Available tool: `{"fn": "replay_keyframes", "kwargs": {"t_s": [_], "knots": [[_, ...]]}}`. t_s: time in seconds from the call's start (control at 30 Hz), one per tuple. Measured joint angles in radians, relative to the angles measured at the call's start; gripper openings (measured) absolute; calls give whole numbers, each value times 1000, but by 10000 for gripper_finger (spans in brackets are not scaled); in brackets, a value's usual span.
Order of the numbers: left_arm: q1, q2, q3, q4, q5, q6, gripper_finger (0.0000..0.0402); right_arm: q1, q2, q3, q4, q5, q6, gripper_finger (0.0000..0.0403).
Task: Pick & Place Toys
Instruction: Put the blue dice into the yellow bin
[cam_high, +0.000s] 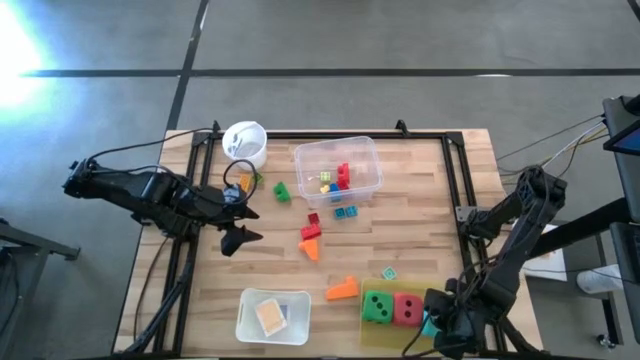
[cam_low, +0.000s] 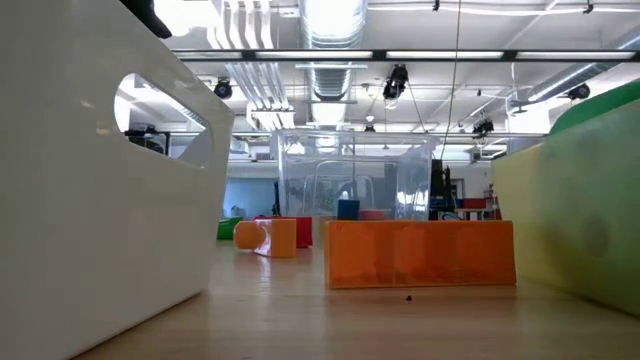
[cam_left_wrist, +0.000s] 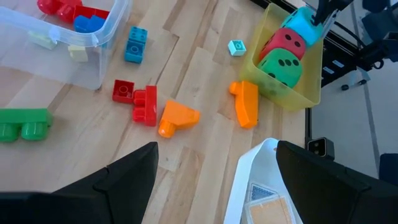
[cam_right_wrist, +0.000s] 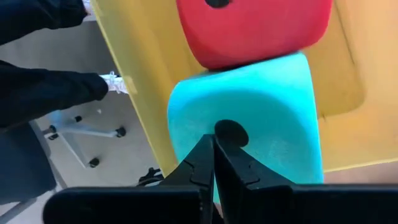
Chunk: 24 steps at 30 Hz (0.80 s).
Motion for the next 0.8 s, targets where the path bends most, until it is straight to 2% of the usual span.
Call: {"fn": "replay_keyframes", "kwargs": {"t_s": [0.43, 0.67, 0.8], "knots": [[-1, 0, 0, 0, 3, -1, 330, -1, -8, -67, 58, 0, 53, 8], [-1, 0, 0, 0, 3, 0, 330, -1, -26, -5, 53, 11, 53, 8], [-1, 0, 0, 0, 3, 0, 330, -1, -26, 43, -62, 51, 53, 8]]}}
